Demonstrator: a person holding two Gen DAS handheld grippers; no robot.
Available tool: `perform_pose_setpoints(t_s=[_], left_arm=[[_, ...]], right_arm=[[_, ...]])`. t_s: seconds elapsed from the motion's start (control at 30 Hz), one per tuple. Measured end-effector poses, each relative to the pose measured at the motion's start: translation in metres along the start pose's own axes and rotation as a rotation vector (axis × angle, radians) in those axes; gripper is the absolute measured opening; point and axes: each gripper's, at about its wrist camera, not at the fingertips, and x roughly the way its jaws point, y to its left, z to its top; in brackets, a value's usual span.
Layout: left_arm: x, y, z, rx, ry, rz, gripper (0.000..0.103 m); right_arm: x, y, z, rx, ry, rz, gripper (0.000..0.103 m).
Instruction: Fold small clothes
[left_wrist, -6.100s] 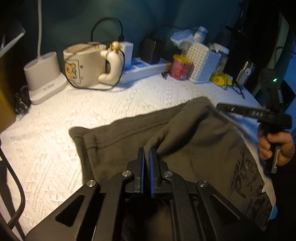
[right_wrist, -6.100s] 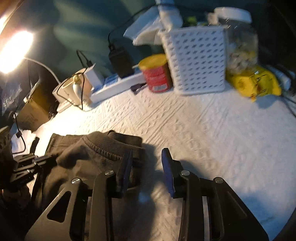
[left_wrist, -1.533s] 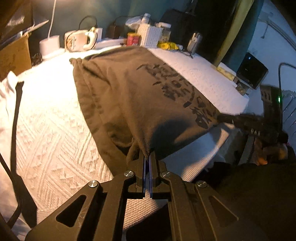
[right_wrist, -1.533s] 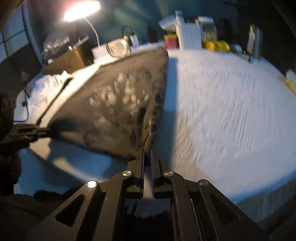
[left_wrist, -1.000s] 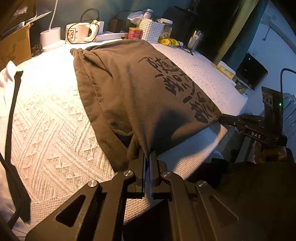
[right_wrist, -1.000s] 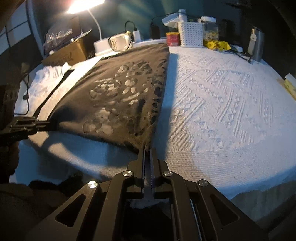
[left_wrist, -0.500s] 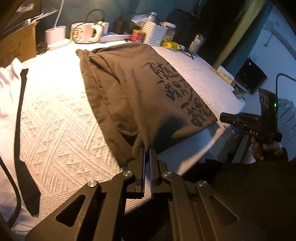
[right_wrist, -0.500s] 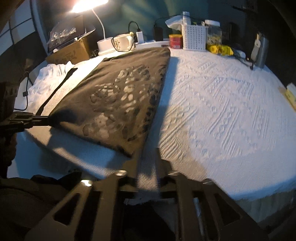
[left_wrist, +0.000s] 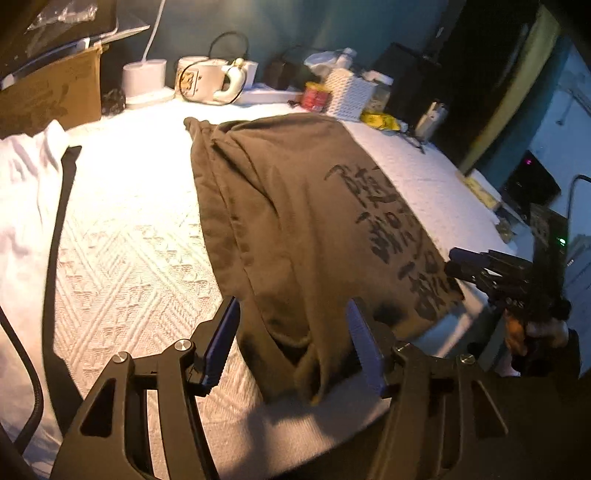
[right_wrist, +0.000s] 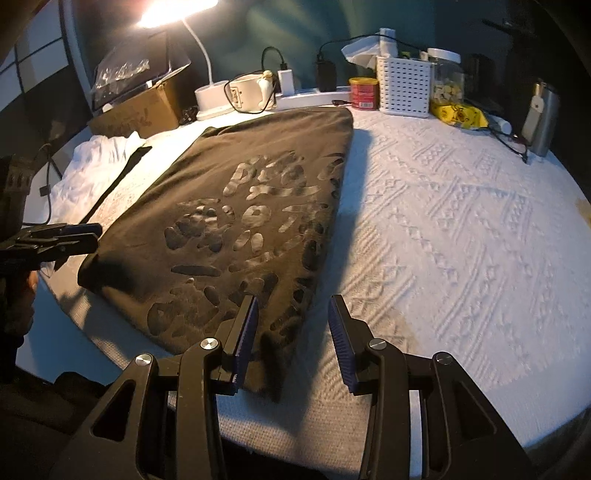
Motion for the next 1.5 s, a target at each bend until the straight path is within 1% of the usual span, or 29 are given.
perform_pose_setpoints(t_s=[0.07, 0.27, 0.37, 0.5, 0.63, 0.77, 0.9, 0.93, 0.97, 1.03, 1.1, 1.2, 1.3, 1.37, 1.5], left_arm=[[0.007, 0.001, 0.002, -0.014, 0.013, -0.001, 0.06], [0.022, 0.001, 0.001, -0.018, 0.057, 0.029, 0.06], [0.021, -0.002, -0.003, 0.0, 0.052, 0.042, 0.061], [0.021, -0.01, -0.01, 0.073, 0.057, 0.076, 0.063], [0.02, -0.008, -0.01, 0.06, 0.063, 0.081, 0.063], [0.021, -0.009, -0.007, 0.064, 0.087, 0.094, 0.063], [0.022, -0.009, 0.002, 0.039, 0.158, 0.092, 0.063], [0.021, -0.009, 0.005, 0.032, 0.163, 0.097, 0.063], [0.019, -0.009, 0.009, 0.029, 0.154, 0.111, 0.063], [0.012, -0.005, 0.02, 0.01, 0.106, 0.162, 0.063], [0.007, 0.002, 0.031, -0.03, 0.066, 0.183, 0.063], [0.008, 0.009, 0.045, -0.061, 0.035, 0.198, 0.063], [0.012, 0.01, 0.057, -0.06, 0.011, 0.217, 0.063], [0.013, 0.012, 0.069, -0.065, -0.021, 0.227, 0.063], [0.02, 0.018, 0.087, -0.074, -0.042, 0.224, 0.063]], right_arm=[[0.003, -0.001, 0.002, 0.0, 0.001, 0.0, 0.042], [0.013, -0.001, 0.003, -0.01, 0.015, -0.002, 0.042], [0.018, -0.002, 0.0, -0.024, 0.033, -0.001, 0.042], [0.019, -0.003, -0.001, -0.043, 0.037, 0.016, 0.042], [0.018, 0.006, -0.009, -0.119, 0.009, -0.011, 0.042], [0.017, 0.006, -0.011, -0.13, 0.006, 0.019, 0.041], [0.016, 0.003, -0.006, -0.142, 0.046, 0.065, 0.041], [0.016, 0.002, -0.005, -0.14, 0.061, 0.07, 0.041], [0.016, 0.002, -0.003, -0.138, 0.073, 0.072, 0.042], [0.016, -0.002, 0.004, -0.124, 0.093, 0.08, 0.042], [0.015, -0.005, 0.011, -0.109, 0.099, 0.087, 0.042], [0.013, -0.01, 0.023, -0.102, 0.092, 0.088, 0.042], [0.015, -0.018, 0.035, -0.087, 0.091, 0.085, 0.042], [0.019, -0.025, 0.044, -0.062, 0.093, 0.086, 0.042], [0.027, -0.038, 0.06, -0.033, 0.09, 0.075, 0.042]])
